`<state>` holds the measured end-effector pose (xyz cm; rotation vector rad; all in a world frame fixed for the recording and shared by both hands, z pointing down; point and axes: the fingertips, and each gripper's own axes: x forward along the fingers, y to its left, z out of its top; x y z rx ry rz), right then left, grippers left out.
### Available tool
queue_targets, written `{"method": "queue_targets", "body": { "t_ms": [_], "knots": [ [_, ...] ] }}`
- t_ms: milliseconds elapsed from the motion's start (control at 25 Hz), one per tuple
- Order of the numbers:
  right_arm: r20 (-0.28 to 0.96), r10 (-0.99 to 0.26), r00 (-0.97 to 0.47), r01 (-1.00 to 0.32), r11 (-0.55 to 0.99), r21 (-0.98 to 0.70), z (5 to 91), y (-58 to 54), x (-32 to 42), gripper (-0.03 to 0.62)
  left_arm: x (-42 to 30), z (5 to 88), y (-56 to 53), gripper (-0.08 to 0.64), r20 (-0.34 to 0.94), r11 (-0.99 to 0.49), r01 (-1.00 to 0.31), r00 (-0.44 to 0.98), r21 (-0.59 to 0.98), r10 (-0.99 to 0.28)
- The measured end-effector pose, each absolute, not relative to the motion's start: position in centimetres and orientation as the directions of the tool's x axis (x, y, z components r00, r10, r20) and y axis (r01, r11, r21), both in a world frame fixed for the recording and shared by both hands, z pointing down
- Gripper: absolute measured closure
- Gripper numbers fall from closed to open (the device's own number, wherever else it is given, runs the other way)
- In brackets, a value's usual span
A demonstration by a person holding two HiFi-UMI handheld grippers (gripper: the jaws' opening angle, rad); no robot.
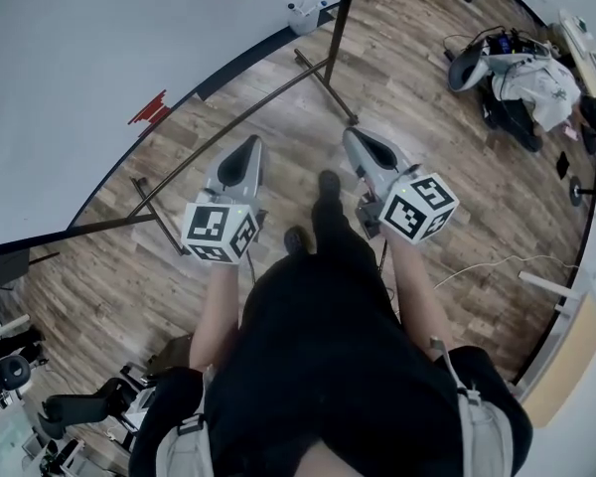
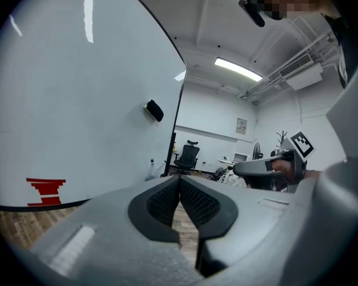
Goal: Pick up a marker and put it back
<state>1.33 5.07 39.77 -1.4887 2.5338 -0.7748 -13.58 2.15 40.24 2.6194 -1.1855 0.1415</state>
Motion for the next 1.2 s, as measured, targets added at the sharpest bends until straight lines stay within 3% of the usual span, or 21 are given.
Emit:
{"method": "queue_targets", "body": {
  "t_ms": [600,1200],
  "knots": [
    [0.24,-0.802,-0.548,-0.81,0.437,-0.391,40.9,-6.7,8.3,0.591,-7.0,38.6,-7.9,0.549,0.204,-0.573,-0.803,0.596,0.166,-0.777],
    [0.338,-0.736,-0.587,-0.809,0.518,-0.277,43.9,-14.0,11.8,0.572,-3.9,39.2,-10.6,0.548,0.252,-0.469,-0.871,0.491,0.143,-0.834]
  ]
}}
